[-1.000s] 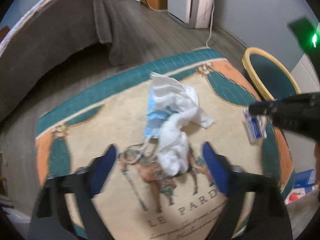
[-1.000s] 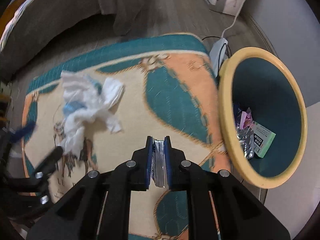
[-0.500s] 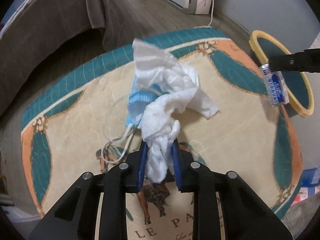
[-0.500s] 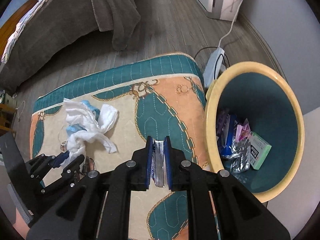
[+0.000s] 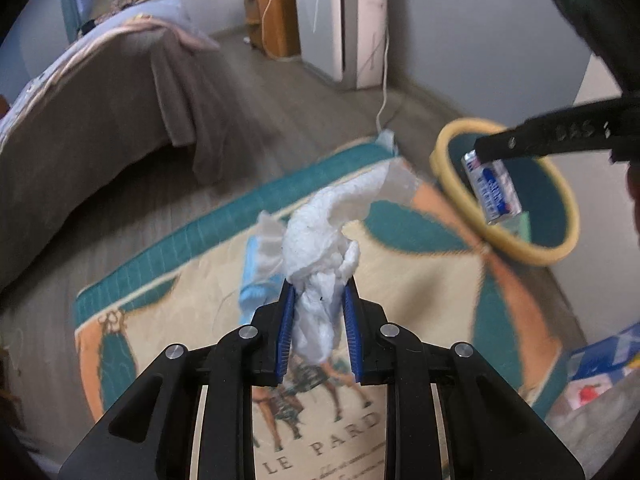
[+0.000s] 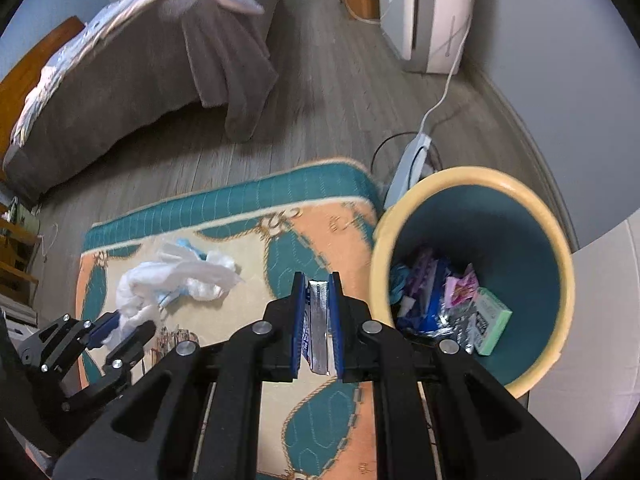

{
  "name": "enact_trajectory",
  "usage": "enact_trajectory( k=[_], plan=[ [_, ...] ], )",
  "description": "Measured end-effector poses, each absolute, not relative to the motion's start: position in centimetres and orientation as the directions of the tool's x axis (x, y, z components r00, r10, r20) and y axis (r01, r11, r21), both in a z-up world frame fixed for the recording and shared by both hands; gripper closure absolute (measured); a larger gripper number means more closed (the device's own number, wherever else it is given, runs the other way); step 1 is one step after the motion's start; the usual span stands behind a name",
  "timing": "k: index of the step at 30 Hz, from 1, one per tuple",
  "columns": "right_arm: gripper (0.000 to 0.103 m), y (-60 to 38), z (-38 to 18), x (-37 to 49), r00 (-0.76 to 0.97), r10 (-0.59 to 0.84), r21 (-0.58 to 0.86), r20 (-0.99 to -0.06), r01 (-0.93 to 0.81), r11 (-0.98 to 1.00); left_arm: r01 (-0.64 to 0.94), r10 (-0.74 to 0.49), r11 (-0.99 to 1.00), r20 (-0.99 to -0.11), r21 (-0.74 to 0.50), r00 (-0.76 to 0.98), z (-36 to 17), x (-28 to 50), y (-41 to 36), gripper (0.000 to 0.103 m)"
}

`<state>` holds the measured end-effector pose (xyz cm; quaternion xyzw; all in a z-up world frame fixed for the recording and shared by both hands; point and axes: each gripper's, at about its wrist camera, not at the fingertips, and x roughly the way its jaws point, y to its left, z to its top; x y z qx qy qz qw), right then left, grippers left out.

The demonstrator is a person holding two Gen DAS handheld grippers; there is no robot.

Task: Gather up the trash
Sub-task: 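Drop the tissues into the wastebasket with the left tool while the right drops the box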

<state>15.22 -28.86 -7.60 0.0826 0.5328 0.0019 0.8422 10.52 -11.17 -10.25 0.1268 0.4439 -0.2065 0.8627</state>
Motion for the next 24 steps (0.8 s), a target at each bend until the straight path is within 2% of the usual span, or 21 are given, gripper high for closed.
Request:
enact_trajectory(
  k=[4,10,19,24],
  plan=[
    [0.092,-31.2,-5.8,14.6,0.473,0.071,0.139,-0.878,0.11,0.984,0.481,-0.302,0.877,-0.788,-0.009,0.536,-8.2,10.4,-12.4,0.078],
    [0.092,-36.0,-4.5,13.8,0.51,0.013,0.123,-0.86,0.182,0.976,0.526,-0.343,0.85,-0.761,-0.003,0.55,-6.6,9.5,-15.0,0.078],
    [0.092,-41.5,-5.3,13.5,0.498,-0.106,0.042,-0.861,0.278,0.96,0.597,-0.325,0.801,-0.805,0.045,0.497,-8.9,8.1,-19.8,0.078],
    [0.092,-44.0,-7.3,13.3,0.454,-0.128,0.025,-0.882,0.316,0.948,0.626,-0.357,0.78,-0.834,-0.017,0.421,-10.4,8.6,-24.4,0.078]
  ],
)
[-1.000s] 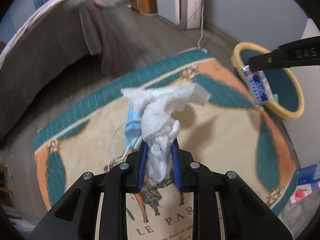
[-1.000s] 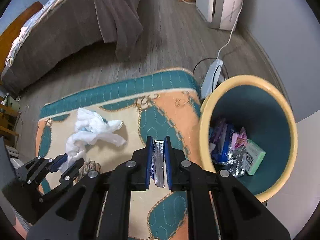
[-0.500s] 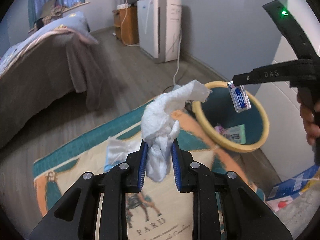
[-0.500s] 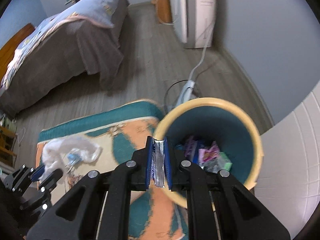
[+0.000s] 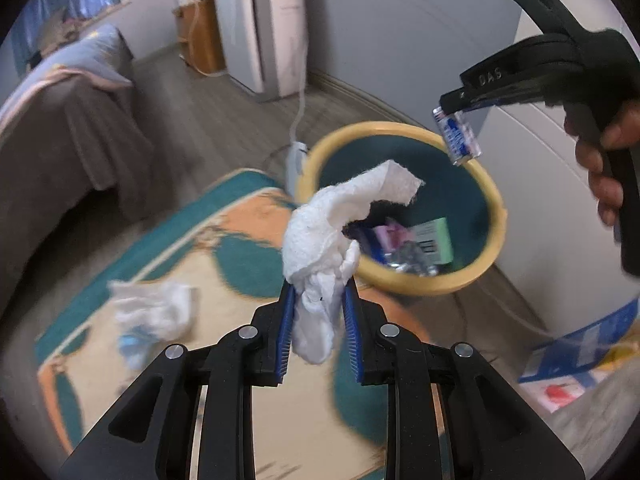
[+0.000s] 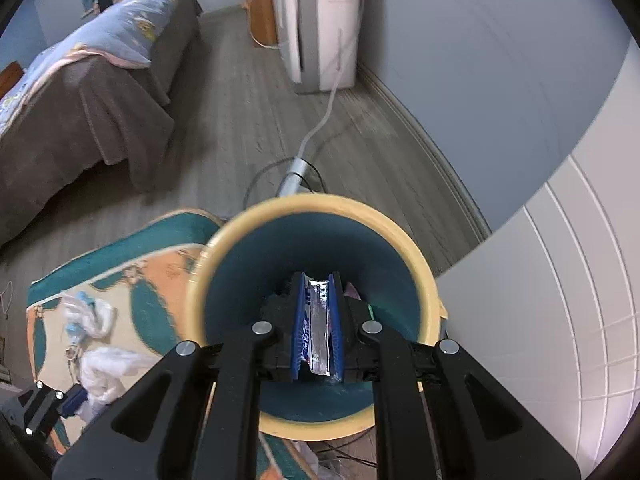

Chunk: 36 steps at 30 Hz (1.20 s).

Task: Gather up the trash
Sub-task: 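Drop the tissues into the wastebasket with the left tool while the right drops the box, then move both open tools back over the blue mask and remaining tissue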

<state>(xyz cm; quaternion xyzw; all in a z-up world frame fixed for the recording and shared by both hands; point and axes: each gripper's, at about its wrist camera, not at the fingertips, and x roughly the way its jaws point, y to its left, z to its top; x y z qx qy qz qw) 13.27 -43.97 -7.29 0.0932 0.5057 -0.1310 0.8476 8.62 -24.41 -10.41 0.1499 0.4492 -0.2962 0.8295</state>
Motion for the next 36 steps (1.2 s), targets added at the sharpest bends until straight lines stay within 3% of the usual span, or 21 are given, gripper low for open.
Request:
enact_trajectory(
  k=[4,7,8,12,17,21,28,36],
  plan=[
    [0.092,-45.6,-8.1,13.0,0.445,-0.099,0.075,-0.89,0.357,0.931,0.642,-0.379,0.765,-0.834,-0.039,0.4,-10.4,9.6,-28.2,0.077],
    [0.09,-46.0,-7.5,12.9,0.475,-0.082,0.11,-0.876,0.363,0.925,0.642,-0.421,0.763,-0.811,-0.074,0.406,-9.6,10.1,-29.2,0.054],
    [0.089,-46.0,-7.2,12.9,0.484,-0.074,0.123,-0.872,0.362,0.924,0.635,-0.428,0.769,-0.797,-0.073,0.426,-9.1,10.3,-29.4,0.04],
    [0.048,-45.8,-6.9,13.0,0.498,-0.071,0.131,-0.864,0.359,0.924,0.631,-0.405,0.775,-0.789,-0.029,0.462,-8.5,10.2,-29.5,0.024],
    [0.022,-44.4,-6.6,13.5,0.511,-0.057,0.136,-0.858,0.331,0.934,0.593,-0.36,0.805,-0.788,0.009,0.5,-8.0,10.2,-26.5,0.012],
    [0.006,-41.9,-6.2,14.2,0.52,-0.043,0.125,-0.853,0.282,0.951,0.535,-0.31,0.844,-0.797,0.019,0.518,-6.9,11.2,-21.7,0.012],
    [0.006,-34.5,-7.0,16.8,0.529,0.016,0.111,-0.849,0.147,0.983,0.406,-0.189,0.909,-0.777,0.092,0.601,-6.1,12.6,-11.9,0.008],
    [0.006,-28.0,-9.4,19.2,0.466,0.036,0.075,-0.884,0.065,0.995,0.257,-0.098,0.965,-0.833,0.055,0.545,-11.2,15.8,-3.7,0.008]
  ],
)
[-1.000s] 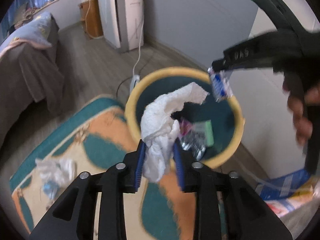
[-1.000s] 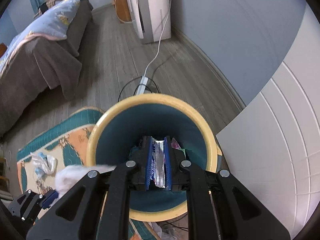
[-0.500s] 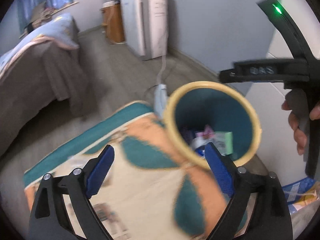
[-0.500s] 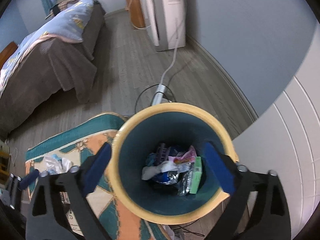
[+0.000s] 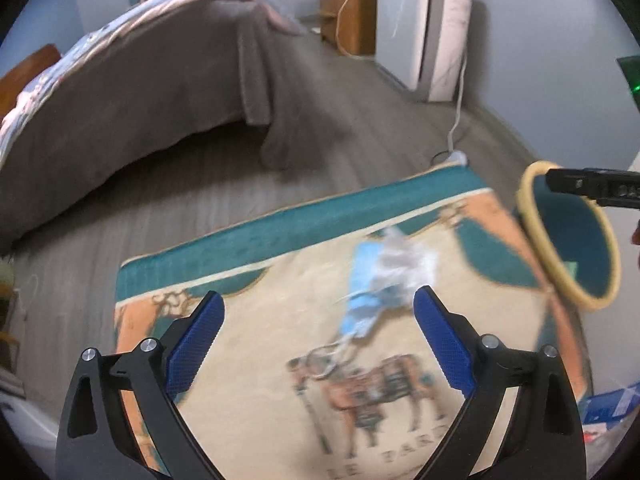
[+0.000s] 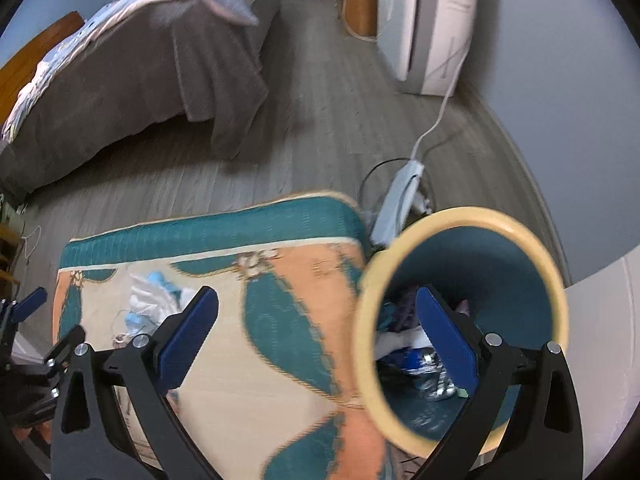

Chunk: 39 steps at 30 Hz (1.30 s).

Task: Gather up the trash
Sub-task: 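Move both open tools back over the blue mask and remaining tissue, then grasp the blue mask with the left tool while the right grasps the white tissue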

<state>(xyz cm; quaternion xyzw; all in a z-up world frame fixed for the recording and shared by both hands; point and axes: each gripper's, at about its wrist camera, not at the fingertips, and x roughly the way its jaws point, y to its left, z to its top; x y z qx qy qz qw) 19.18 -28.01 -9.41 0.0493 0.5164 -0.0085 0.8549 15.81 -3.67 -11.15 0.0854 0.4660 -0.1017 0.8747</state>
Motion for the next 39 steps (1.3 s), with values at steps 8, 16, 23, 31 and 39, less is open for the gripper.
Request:
enact_trajectory(
  k=[8,16,23,31,39],
  plan=[
    [0.006,-23.2,-11.7,21.4,0.41,0.078,0.098,-0.909,0.03,0.995,0.323,-0.136,0.946,-0.851,0.042,0.508,-13.4,16.8,-2.6,0.008],
    [0.028,-17.7,-14.8,23.3,0.308,0.17,0.17,-0.936,-0.025,0.985,0.379,-0.171,0.925,-0.876,0.014,0.451,-15.4,17.3,-2.2,0.012],
    [0.064,-15.8,-17.4,23.9,0.229,0.188,0.181,-0.955,-0.055,0.982,0.406,-0.17,0.914,-0.89,0.018,0.422,-16.6,17.6,-2.1,0.017],
    [0.098,-16.8,-16.8,24.3,0.215,0.33,0.333,-0.919,-0.023,0.943,0.444,-0.212,0.896,-0.902,-0.026,0.376,-17.6,18.3,-4.0,0.033],
    [0.098,-18.5,-15.9,24.5,0.231,0.296,0.304,-0.927,-0.002,0.953,0.489,-0.219,0.871,-0.929,-0.049,0.298,-19.3,18.3,-6.7,0.078]
  ],
)
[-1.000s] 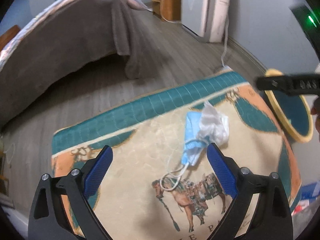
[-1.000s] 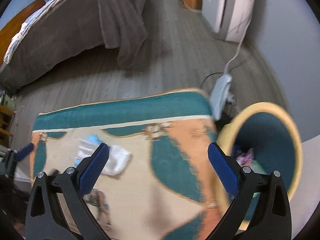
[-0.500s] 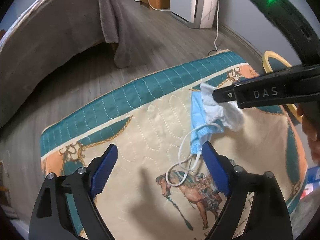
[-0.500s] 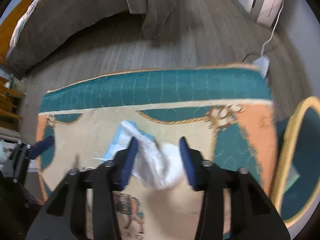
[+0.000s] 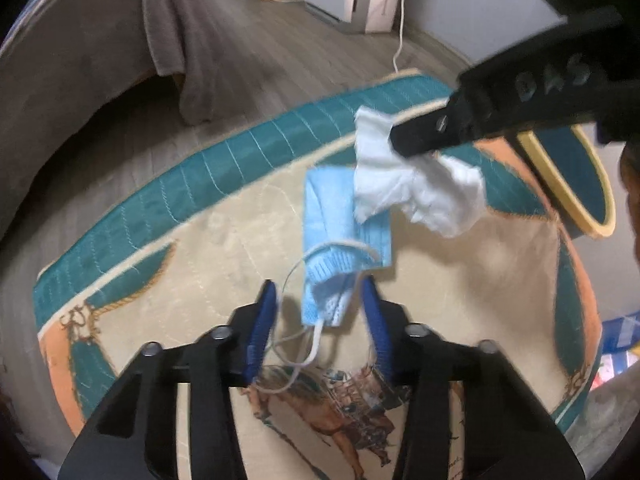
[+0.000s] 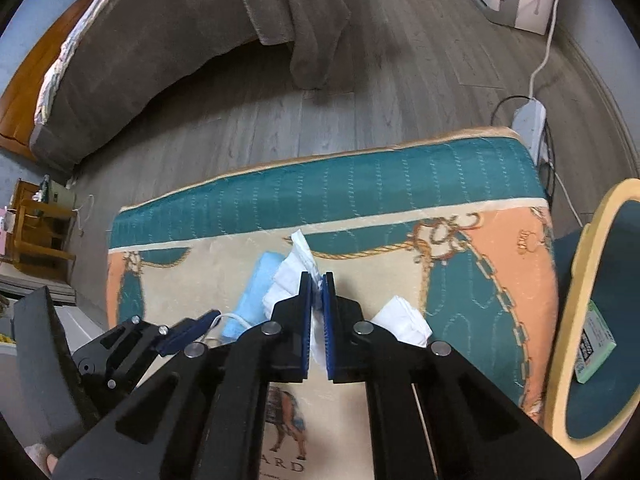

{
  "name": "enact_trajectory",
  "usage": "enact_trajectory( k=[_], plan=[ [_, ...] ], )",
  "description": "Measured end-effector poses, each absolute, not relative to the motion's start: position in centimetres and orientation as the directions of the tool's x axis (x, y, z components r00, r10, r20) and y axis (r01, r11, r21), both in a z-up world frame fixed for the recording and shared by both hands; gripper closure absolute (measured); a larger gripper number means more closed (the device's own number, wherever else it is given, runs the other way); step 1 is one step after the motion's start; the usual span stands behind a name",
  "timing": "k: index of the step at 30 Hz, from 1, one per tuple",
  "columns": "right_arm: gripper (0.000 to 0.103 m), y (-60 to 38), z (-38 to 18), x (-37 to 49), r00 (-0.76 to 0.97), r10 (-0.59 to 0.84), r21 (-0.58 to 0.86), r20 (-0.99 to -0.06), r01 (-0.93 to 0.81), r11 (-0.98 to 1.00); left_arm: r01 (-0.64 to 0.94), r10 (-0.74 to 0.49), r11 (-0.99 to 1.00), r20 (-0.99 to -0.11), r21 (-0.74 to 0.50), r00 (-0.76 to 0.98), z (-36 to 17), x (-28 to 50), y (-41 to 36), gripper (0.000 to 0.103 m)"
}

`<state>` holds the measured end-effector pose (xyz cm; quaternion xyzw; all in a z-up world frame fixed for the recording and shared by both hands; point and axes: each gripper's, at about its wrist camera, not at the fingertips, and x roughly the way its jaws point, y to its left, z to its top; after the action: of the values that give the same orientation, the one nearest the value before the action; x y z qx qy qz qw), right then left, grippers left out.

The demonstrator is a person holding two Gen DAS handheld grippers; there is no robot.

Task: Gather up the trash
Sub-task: 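Grasp the blue mask with the left tool while the right grasps the white tissue, then drop the mask into the wastebasket with the left tool while the right drops the tissue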

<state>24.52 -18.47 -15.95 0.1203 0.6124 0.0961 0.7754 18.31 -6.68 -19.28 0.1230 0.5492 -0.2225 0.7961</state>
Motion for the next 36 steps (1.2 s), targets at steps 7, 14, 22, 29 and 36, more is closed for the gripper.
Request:
enact_trajectory(
  k=[7,14,22,29,36],
  plan=[
    [0.098,-19.9,-15.4,24.0,0.244,0.29,0.305,-0.926,0.026,0.952,0.507,-0.213,0.861,-0.927,-0.029,0.31,-18.6,17.3,-7.0,0.089],
    [0.098,-21.9,-13.4,22.7,0.315,0.247,0.277,-0.916,0.055,0.959,0.515,-0.214,0.857,-0.901,0.012,0.378,-16.2,16.3,-7.7,0.09],
    [0.098,-26.3,-10.2,20.7,0.389,0.25,0.303,-0.887,0.081,0.949,0.527,-0.251,0.85,-0.873,0.009,0.419,-13.5,15.1,-10.0,0.09],
    [0.098,-30.8,-8.2,17.8,0.436,0.19,0.269,-0.879,0.126,0.955,0.565,-0.306,0.825,-0.852,-0.014,0.426,-11.7,13.3,-13.8,0.09],
    [0.098,-37.8,-6.3,15.1,0.482,0.128,0.266,-0.866,0.228,0.937,0.645,-0.363,0.764,-0.836,-0.014,0.411,-10.5,11.0,-20.0,0.09]
  ],
)
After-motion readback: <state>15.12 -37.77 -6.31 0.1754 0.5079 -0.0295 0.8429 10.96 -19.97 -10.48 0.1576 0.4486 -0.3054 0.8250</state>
